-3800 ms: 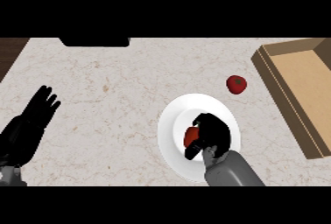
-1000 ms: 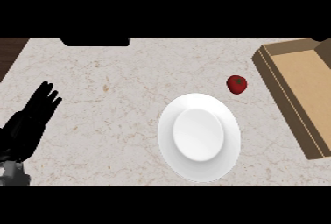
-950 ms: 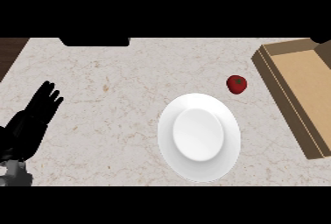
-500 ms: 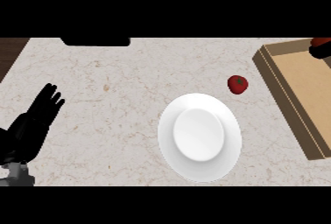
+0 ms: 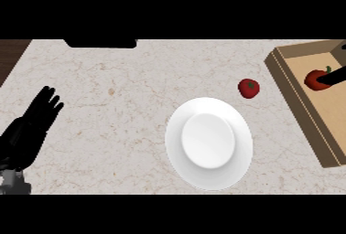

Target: Pick the bell pepper from the plate and place it in the cardboard box

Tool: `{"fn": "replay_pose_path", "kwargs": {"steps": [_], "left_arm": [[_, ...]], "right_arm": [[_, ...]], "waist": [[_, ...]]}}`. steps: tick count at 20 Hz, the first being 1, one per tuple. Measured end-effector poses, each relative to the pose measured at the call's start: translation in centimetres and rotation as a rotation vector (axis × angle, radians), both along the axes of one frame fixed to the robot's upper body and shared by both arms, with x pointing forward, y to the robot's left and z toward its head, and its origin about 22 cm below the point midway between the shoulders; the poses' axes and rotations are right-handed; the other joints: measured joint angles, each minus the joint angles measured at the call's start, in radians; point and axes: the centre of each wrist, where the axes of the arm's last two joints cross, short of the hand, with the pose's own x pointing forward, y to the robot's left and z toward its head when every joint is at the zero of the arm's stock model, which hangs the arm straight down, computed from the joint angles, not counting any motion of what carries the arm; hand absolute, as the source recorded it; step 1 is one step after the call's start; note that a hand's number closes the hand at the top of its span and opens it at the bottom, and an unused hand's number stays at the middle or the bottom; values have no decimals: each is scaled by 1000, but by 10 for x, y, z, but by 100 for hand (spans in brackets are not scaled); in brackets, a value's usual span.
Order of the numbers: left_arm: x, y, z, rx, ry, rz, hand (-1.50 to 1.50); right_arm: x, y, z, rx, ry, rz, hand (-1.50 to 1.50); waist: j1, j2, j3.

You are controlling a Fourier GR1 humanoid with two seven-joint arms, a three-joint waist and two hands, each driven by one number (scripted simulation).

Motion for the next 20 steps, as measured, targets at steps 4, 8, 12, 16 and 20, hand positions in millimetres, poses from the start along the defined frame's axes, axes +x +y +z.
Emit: {"fn": "replay_pose_path", "kwargs": {"steps": [4,8,12,16,20], "left_arm": [[4,3,-5,2,5,6,0],[1,2,-2,-2,9,13,0],[-2,2,-3,-3,11,21,0],[-3,0,-4,-1,12,31,0],[-5,2,2,-2,11,27,0]], "right_arm": [[-2,1,-12,34,-88,45,-150],[-4,-1,-1,115,-317,2,-150],[-12,-8,4,206,-513,-65,-150],[-31,-27,10,273,-640,-109,-150],[-61,-55,15,319,-709,-153,-150]], "waist": [[-4,0,0],[-8,-4,1],[-15,-6,0],[-22,-8,-1],[-24,-9,-1]]}}
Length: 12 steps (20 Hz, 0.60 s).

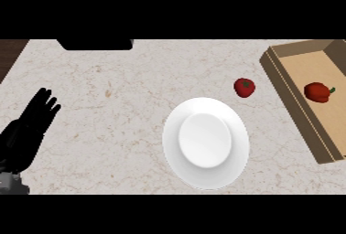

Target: Pick the bell pepper from the plate and place it in the cardboard box

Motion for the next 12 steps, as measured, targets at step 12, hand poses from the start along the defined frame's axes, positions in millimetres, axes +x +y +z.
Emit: {"fn": "replay_pose_path", "kwargs": {"steps": [12], "left_arm": [[-6,-3,-2,5,-6,-3,0]], "right_arm": [[-100,-64,6,34,-53,37,-150]], "waist": [[5,2,0]]}}
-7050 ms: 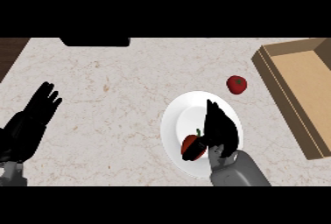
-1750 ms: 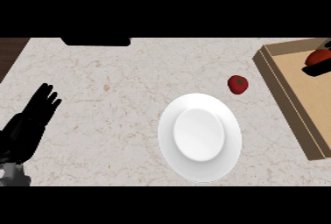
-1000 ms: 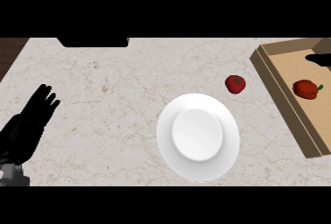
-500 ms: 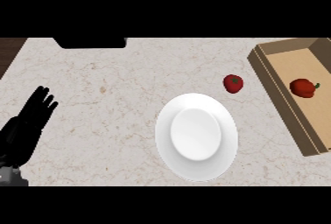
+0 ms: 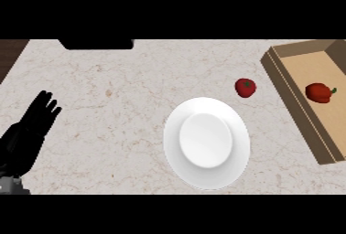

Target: Pick the bell pepper from the plate and place it in the cardboard box

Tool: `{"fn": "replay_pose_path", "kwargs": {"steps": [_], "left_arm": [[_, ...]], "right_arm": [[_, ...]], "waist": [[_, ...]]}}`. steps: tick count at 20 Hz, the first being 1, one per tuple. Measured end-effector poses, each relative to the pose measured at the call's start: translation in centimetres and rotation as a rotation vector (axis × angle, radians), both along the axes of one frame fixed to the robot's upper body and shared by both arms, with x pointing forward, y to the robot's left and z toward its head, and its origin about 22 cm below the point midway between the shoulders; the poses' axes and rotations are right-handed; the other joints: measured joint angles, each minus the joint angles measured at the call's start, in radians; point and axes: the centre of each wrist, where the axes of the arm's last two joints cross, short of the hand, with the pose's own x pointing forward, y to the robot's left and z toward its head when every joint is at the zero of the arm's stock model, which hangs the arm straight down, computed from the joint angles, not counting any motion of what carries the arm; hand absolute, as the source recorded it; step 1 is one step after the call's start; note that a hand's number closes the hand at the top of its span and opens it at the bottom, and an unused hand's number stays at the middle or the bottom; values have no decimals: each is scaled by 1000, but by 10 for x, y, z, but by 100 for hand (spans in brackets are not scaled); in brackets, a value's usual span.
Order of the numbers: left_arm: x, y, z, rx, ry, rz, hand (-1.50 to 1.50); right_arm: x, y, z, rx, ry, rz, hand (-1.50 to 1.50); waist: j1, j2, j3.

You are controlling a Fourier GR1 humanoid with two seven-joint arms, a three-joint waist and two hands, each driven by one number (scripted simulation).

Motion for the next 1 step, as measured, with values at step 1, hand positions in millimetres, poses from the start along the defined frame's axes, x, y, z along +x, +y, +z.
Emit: {"fn": "replay_pose_path", "kwargs": {"steps": [1], "left_arm": [[1,-1,4,-2,0,-4,0]], "right_arm": [[-4,-3,-2,-1,0,1,-150]], "waist": [[1,0,0]]}}
